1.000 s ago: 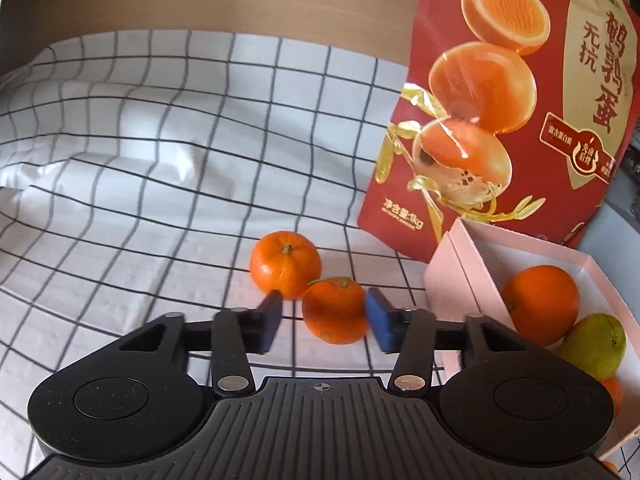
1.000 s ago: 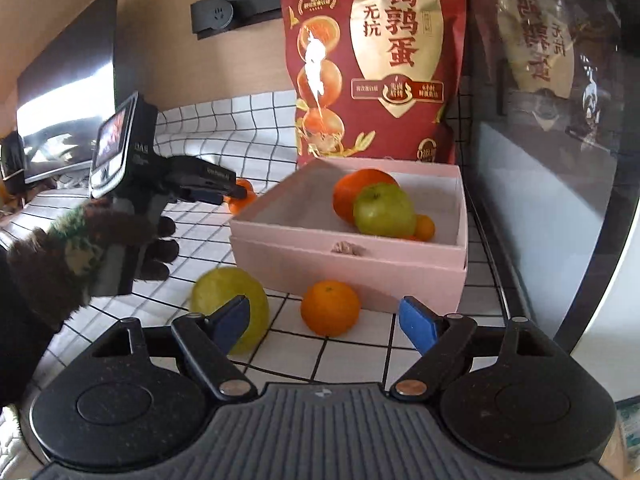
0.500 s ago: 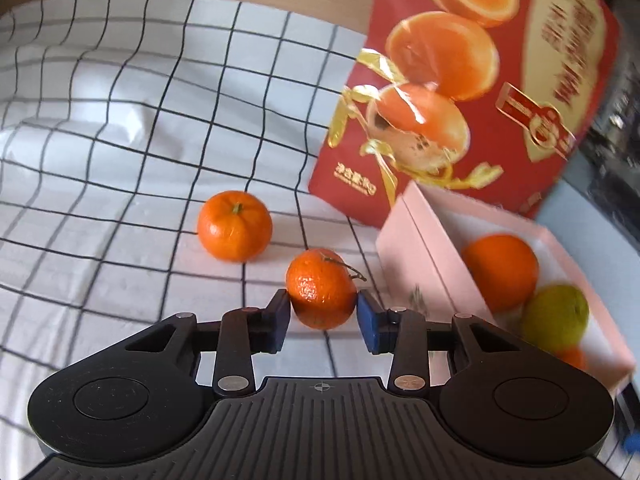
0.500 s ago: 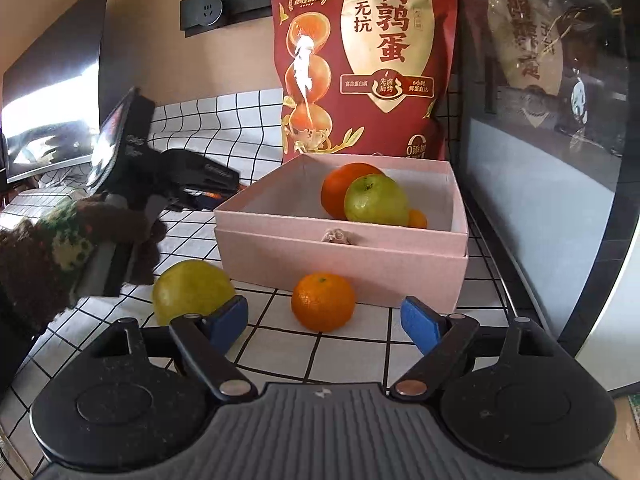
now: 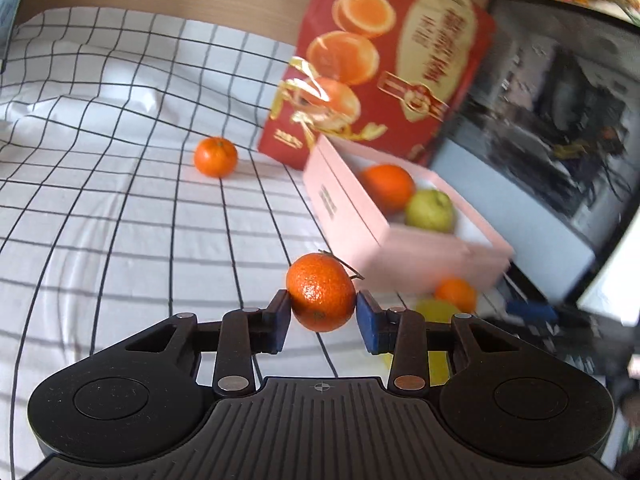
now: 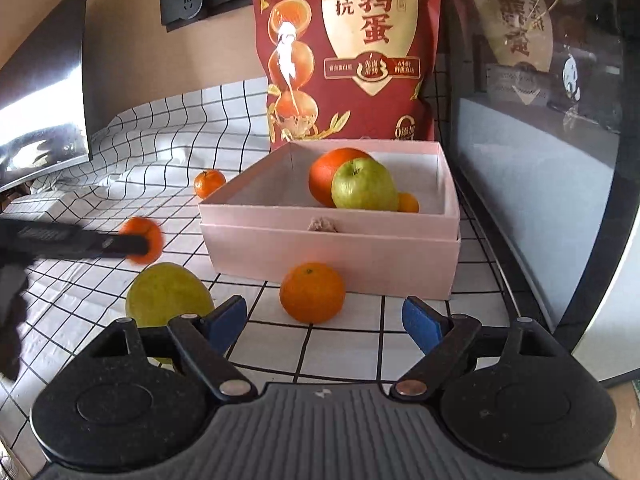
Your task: Organize fruits
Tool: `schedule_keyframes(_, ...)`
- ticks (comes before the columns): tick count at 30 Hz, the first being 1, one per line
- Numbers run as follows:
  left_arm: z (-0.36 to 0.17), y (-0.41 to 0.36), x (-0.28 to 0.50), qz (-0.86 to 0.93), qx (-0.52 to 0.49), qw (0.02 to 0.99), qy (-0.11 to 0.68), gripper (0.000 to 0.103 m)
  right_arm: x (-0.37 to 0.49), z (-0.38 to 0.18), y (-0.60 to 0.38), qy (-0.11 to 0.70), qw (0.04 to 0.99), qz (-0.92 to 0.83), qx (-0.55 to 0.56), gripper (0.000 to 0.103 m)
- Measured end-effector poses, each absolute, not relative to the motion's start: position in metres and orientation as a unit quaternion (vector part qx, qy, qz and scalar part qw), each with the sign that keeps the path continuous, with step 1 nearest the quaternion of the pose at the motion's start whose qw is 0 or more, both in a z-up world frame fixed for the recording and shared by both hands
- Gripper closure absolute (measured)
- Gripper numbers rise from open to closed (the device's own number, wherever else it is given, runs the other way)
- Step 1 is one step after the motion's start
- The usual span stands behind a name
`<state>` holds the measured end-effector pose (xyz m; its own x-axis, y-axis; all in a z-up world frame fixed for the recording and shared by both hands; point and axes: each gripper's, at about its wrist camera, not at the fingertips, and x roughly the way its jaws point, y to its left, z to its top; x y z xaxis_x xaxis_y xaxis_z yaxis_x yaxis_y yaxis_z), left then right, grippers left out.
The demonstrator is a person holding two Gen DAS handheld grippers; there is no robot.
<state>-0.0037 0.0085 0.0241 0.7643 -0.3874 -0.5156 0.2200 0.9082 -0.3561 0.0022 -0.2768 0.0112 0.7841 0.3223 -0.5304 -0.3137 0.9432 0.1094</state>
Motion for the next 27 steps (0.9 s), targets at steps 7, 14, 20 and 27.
schedule_keyframes(7, 0.009, -0.014, -0.005, -0.160, -0.092, 0.934, 0.307, 0.060, 0.015, 0.006, -0.278, 0.322, 0.930, 0.177, 0.021, 0.017)
schedule_keyframes(14, 0.007, -0.010, 0.021, -0.158, -0.131, 0.929, 0.308, 0.052, 0.023, 0.002, -0.286, 0.346, 0.919, 0.177, 0.055, 0.017)
schedule_keyframes(20, 0.006, -0.010, 0.017, -0.167, -0.136, 0.925, 0.313, 0.057, 0.023, 0.002, -0.286, 0.345, 0.919, 0.179, 0.059, 0.017)
schedule_keyframes(27, 0.006, 0.013, -0.020, -0.193, -0.168, 0.911, 0.325, 0.057, 0.023, 0.002, -0.286, 0.345, 0.919, 0.182, 0.058, 0.017)
